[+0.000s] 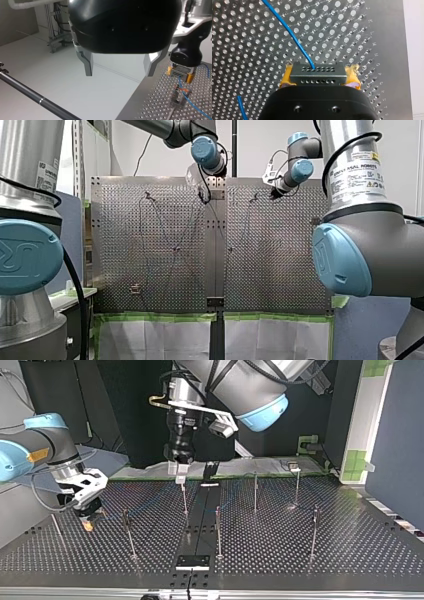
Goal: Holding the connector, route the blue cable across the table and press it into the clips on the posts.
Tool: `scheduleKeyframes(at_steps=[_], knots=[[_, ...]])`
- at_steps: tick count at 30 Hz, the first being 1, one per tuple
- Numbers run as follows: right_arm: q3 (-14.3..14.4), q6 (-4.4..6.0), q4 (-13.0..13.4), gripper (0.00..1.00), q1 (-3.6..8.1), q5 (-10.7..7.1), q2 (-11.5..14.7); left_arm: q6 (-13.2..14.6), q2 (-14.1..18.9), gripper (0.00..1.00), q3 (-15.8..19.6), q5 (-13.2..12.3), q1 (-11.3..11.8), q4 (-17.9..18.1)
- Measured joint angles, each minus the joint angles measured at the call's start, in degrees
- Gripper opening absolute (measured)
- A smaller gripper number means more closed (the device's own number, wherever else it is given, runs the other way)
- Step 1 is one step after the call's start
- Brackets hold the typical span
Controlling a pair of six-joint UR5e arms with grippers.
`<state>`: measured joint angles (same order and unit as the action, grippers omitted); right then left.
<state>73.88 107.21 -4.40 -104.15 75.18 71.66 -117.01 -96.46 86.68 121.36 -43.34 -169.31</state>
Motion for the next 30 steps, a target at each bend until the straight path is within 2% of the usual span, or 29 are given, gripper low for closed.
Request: scheduleKeyframes(at_steps=[8,17,23,30], knots=[[0.0,0.00,0.0,0.00,0.01,0.00,0.0,-0.2,-0.3,1.00,4.0,1.5,0.1,4.0],[0.0,0.00,0.0,0.00,0.08,-0.01,0.0,0.6,-3.5,1.00,8.0,3.9,0.2,8.0],[0.0,-0.04,0.0,0.00,0.08,-0.02,0.0,1.1,-5.8,1.00,10.8,4.2,0.3,10.8],[0.0,-0.05,0.0,0.00,0.24,-0.01,0.0,1.1,-6.3,1.00,14.5,4.2,0.1,14.5]])
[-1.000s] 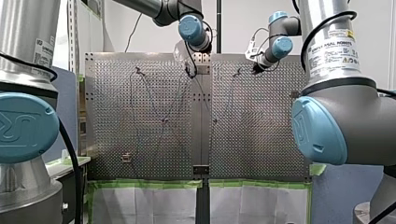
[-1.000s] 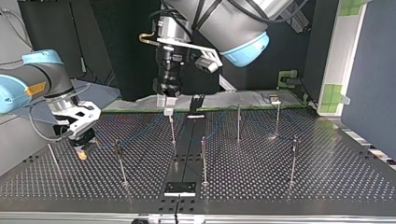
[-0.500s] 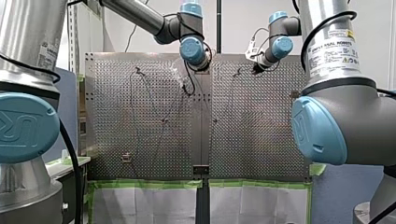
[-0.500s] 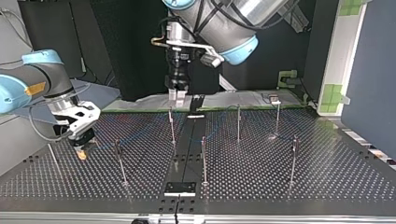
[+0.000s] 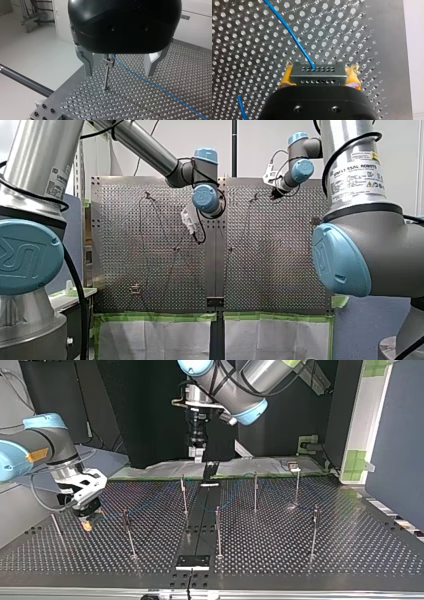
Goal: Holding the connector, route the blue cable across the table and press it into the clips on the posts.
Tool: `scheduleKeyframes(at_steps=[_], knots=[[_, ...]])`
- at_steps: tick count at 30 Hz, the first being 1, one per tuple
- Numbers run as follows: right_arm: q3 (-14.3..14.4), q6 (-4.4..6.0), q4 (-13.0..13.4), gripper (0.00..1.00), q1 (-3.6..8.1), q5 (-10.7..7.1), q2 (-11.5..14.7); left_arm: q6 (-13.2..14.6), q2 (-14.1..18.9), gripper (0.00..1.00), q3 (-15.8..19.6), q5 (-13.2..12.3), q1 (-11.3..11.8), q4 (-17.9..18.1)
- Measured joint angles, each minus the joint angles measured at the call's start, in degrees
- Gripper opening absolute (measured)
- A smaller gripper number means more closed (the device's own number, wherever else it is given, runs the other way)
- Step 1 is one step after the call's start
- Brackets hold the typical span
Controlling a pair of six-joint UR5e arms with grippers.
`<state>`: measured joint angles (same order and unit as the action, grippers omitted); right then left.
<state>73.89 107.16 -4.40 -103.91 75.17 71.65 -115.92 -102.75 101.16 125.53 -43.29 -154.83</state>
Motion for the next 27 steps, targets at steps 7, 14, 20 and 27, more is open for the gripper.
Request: scheduleKeyframes(at_steps=[7,14,20,27], knots=[[0.0,-0.02,0.0,0.00,0.09,0.00,0.0,0.0,0.0,1.00,3.6,0.0,-0.1,3.6],[0.0,-0.04,0.0,0.00,0.18,0.01,0.0,0.0,0.0,1.00,7.0,0.0,-0.1,7.0],[0.0,-0.04,0.0,0.00,0.19,0.00,0.0,0.0,0.0,1.00,9.8,-0.1,-0.1,9.8],[0.0,-0.04,-0.1,0.00,0.21,-0.01,0.0,0.0,0.0,1.00,13.0,-0.1,0.0,13.1]])
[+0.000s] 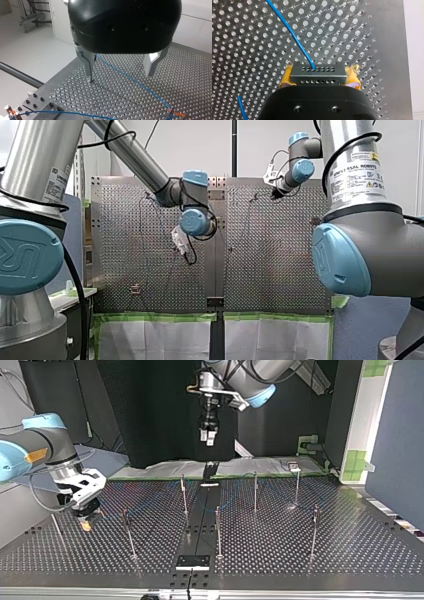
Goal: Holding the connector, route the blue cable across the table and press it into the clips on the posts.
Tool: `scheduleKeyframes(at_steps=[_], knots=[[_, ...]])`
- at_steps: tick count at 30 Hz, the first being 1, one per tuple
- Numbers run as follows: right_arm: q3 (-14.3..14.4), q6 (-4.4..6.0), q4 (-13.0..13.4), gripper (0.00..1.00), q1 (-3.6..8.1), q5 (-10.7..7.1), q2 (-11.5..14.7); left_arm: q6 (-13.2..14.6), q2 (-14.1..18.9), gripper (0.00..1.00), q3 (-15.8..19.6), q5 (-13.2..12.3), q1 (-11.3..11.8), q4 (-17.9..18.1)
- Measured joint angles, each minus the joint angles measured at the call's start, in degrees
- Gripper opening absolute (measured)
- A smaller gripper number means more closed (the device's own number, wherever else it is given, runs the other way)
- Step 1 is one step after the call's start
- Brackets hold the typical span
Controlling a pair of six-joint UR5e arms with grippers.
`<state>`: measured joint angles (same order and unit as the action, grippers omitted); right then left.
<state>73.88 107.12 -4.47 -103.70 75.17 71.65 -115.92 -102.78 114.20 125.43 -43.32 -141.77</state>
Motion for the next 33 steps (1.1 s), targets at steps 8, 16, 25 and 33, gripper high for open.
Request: scheduleKeyframes(at_steps=[8,16,25,33], knots=[[0.0,0.00,0.0,0.00,0.11,0.01,0.0,0.0,0.0,1.00,3.5,0.0,0.0,3.5],[0.0,0.00,-0.2,0.00,0.22,0.23,0.1,0.0,0.0,1.00,7.1,0.0,0.0,7.0],[0.0,-0.27,-0.4,0.00,0.40,1.03,0.1,0.0,0.0,1.00,11.3,0.0,0.0,11.3],[0.0,-1.47,-1.4,0.00,0.39,2.34,0.2,0.0,0.0,1.00,15.3,0.0,0.0,15.3]])
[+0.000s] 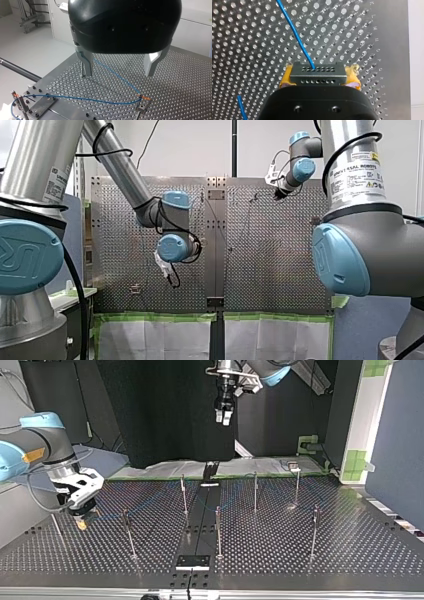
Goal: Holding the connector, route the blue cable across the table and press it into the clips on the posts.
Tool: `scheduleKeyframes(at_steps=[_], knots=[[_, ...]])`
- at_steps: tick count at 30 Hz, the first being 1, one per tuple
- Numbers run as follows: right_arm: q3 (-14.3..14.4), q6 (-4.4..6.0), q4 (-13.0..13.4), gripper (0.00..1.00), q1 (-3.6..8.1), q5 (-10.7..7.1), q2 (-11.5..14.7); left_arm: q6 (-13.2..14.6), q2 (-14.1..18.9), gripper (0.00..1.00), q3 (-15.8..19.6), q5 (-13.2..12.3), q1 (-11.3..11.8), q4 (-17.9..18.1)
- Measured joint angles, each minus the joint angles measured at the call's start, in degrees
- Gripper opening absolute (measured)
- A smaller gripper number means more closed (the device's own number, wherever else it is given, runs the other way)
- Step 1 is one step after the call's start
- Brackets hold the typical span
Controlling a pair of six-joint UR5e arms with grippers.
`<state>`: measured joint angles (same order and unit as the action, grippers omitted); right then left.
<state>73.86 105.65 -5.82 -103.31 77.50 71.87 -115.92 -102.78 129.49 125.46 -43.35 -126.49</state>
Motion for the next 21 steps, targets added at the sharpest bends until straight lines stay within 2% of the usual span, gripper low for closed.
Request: scheduleKeyframes(at_steps=[6,21], knots=[[0.0,-0.26,-0.1,0.00,-0.05,0.20,0.1,0.0,0.0,1.00,1.3,0.0,0.0,1.3],[0.0,-0.29,-0.2,0.00,-0.06,0.21,0.1,0.0,0.0,1.00,1.4,0.0,0.0,1.4]])
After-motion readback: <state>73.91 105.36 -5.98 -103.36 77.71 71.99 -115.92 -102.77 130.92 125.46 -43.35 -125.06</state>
